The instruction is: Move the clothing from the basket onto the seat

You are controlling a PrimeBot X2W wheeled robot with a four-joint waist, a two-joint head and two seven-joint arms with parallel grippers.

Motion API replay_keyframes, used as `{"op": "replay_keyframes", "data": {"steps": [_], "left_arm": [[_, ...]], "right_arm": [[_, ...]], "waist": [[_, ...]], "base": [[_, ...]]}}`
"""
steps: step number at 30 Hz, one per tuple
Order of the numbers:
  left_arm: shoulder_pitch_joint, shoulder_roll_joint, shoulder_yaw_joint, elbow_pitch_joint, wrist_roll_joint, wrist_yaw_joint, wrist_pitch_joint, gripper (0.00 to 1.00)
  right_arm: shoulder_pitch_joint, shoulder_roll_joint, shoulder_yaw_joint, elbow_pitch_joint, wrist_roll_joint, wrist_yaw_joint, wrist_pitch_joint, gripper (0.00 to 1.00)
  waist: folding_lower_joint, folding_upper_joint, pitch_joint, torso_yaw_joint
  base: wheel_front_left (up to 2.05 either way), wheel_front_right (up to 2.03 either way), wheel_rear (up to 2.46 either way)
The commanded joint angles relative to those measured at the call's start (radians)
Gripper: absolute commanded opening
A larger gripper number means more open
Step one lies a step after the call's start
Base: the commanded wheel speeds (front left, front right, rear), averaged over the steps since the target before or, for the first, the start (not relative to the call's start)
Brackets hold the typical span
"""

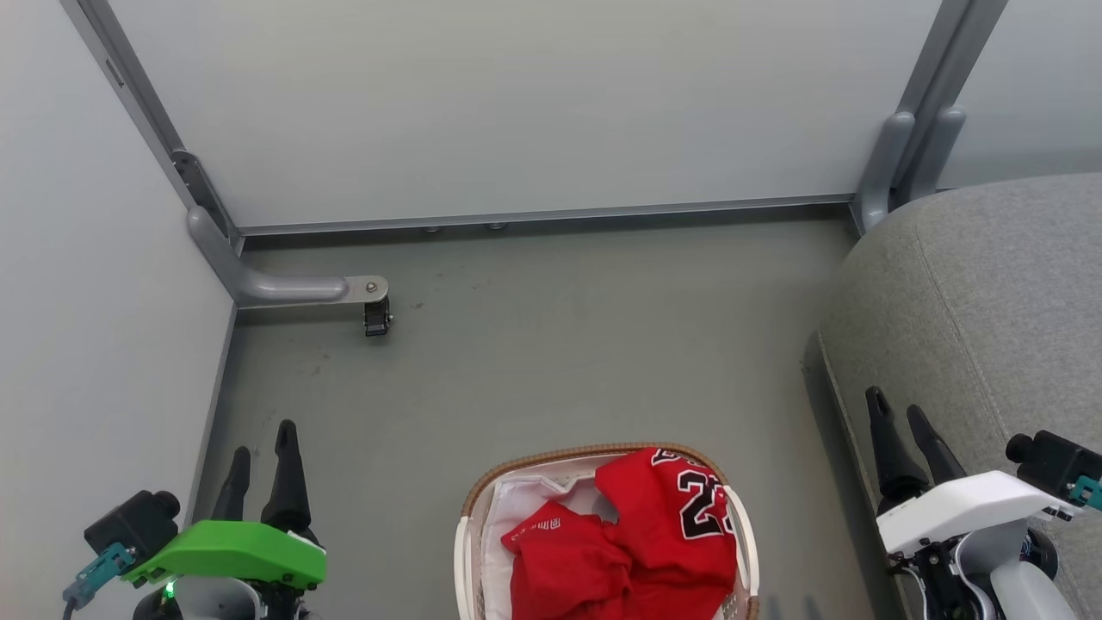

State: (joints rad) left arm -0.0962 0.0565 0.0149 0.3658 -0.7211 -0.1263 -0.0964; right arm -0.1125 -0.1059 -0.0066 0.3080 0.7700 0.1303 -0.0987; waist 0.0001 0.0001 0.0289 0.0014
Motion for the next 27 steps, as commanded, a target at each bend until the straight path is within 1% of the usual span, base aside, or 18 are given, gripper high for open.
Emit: {"op": "replay_keyframes", "data": {"steps": [1, 12, 27], "left_arm": [[-0.018, 0.007, -0.005, -0.006, 0.042, 0.005, -0.012, 1.0], [-0.025, 0.004, -0.033, 0.003, 0.177, 0.01, -0.043, 1.0], [-0.02, 0.002, -0.066, 0.033, 0.335, 0.015, -0.081, 1.0]], "right_arm": [[-0.008, -0.009, 0.003, -0.004, -0.035, 0.0, -0.011, 1.0], [-0.016, -0.019, 0.011, 0.011, -0.166, 0.0, -0.042, 1.0], [-0.013, -0.014, 0.009, 0.042, -0.323, 0.0, -0.08, 1.0]], "waist": [[-0.0001, -0.0001, 0.001, -0.001], [-0.0001, -0.0001, 0.004, -0.007], [-0.0001, -0.0001, 0.007, -0.013]], "base": [[0.0, 0.0, 0.0], [0.0, 0.0, 0.0], [0.0, 0.0, 0.0]]}}
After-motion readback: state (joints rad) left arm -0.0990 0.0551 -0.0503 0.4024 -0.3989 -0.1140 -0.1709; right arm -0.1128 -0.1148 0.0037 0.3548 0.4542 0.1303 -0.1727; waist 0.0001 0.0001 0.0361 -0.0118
